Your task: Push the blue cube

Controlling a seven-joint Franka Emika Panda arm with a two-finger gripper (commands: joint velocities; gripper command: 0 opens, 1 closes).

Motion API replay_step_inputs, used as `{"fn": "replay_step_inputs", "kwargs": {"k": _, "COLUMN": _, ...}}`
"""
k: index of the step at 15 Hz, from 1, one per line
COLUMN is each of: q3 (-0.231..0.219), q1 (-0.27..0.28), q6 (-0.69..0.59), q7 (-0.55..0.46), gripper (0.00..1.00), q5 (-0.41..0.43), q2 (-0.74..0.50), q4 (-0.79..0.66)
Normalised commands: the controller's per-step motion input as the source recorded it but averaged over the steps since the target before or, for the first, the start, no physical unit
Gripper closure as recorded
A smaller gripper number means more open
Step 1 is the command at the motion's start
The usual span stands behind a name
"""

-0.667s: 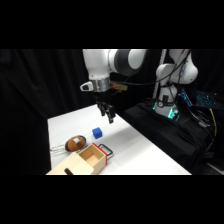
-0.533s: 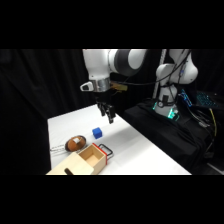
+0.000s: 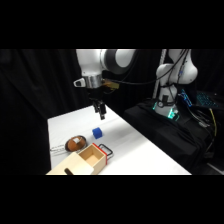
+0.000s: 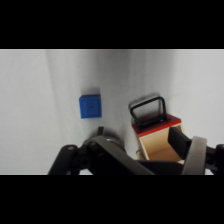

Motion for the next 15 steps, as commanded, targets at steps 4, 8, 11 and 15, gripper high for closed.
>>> {"fn": "replay_step_inputs", "kwargs": {"k": 4, "q3": -0.064, "q1": -0.076, "q6": 0.01, "q7": 0.09, "gripper": 0.33, "q5": -0.145, "q2": 0.2, "q4": 0.36}}
{"fn": "replay_step_inputs", "kwargs": {"k": 8, "q3": -0.026, "q1": -0.049, "q6": 0.07, "q7": 0.09, "gripper": 0.67, "q5": -0.093, "q2": 0.22, "q4": 0.27}}
{"fn": "replay_step_inputs", "kwargs": {"k": 11, "q3": -0.001, "q1": -0.043, "q6": 0.09, "q7": 0.06, "gripper": 0.91, "q5": -0.026, "q2": 0.17, "q4": 0.17}}
{"fn": "replay_step_inputs", "kwargs": {"k": 15, "q3": 0.017, "q1": -0.063, "q6": 0.16, "q7": 0.0, "gripper": 0.98, "q5": 0.055, "q2": 0.18, "q4": 0.1}}
